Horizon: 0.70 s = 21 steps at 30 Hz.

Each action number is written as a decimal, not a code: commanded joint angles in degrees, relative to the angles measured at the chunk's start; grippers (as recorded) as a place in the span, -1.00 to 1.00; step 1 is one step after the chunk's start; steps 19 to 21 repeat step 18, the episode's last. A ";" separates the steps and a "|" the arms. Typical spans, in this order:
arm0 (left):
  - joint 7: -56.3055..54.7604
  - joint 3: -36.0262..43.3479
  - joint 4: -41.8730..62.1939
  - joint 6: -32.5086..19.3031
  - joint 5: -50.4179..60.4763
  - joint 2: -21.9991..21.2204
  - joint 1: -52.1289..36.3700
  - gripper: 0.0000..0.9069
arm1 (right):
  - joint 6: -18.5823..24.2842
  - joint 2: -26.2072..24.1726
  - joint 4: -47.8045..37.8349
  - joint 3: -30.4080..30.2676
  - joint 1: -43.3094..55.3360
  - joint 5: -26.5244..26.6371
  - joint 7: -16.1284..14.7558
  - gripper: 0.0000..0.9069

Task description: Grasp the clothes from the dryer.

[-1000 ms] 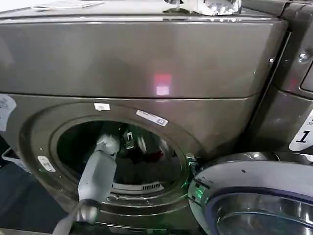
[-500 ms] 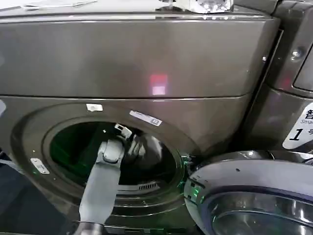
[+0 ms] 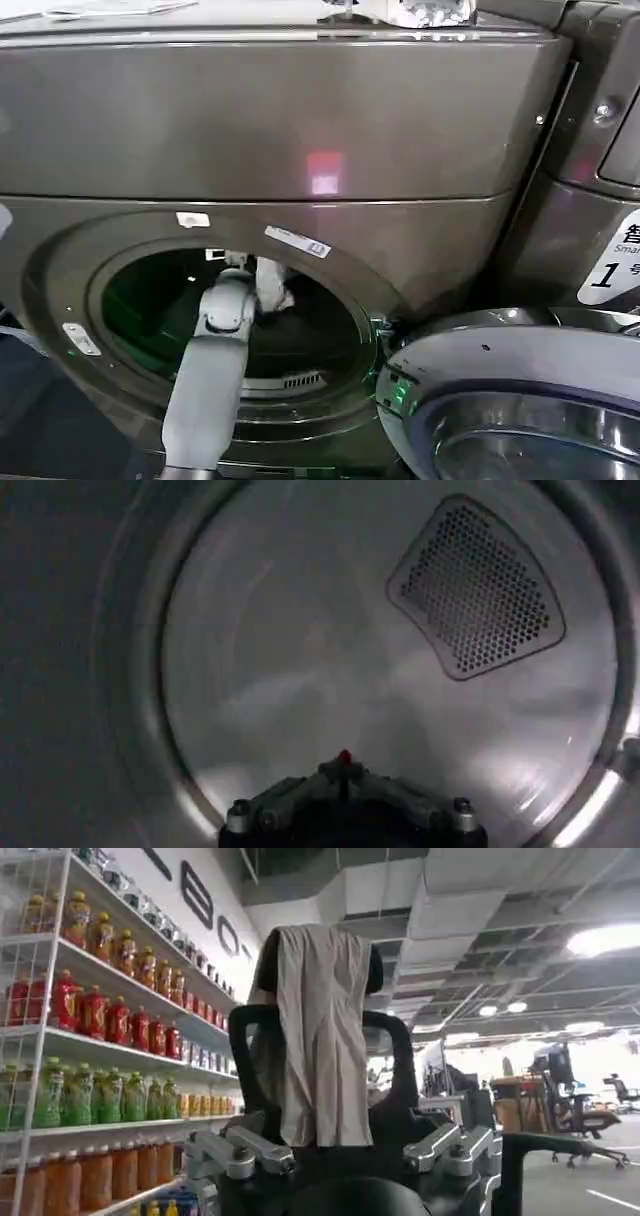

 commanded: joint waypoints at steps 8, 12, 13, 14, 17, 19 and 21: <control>-0.92 0.24 -0.84 1.00 -1.79 0.06 0.45 -1.00 | -1.35 -0.10 0.61 1.10 0.10 -1.95 0.38 1.00; 0.14 0.32 -1.10 1.03 -1.54 0.05 0.90 -1.00 | -1.62 0.01 0.62 1.32 0.03 -2.00 0.51 1.00; 0.15 0.33 -1.09 1.01 -1.52 0.04 0.94 -1.00 | -1.68 0.02 0.61 1.37 0.01 -2.00 0.57 1.00; 0.16 0.33 -1.08 1.06 -1.53 0.01 0.92 -1.00 | -1.76 -0.01 0.62 1.42 -0.03 -2.02 0.63 1.00; 0.30 0.34 -0.91 0.88 -1.47 0.04 0.84 -1.00 | -2.23 -0.07 0.63 1.70 -0.08 -2.06 0.69 1.00; 0.35 0.34 -0.78 0.85 -1.41 0.06 0.82 -1.00 | -2.26 -0.09 0.62 1.79 -0.12 -2.10 0.71 1.00; 0.35 0.34 -0.78 0.85 -1.41 0.06 0.82 -1.00 | -2.26 -0.09 0.62 1.79 -0.12 -2.10 0.71 1.00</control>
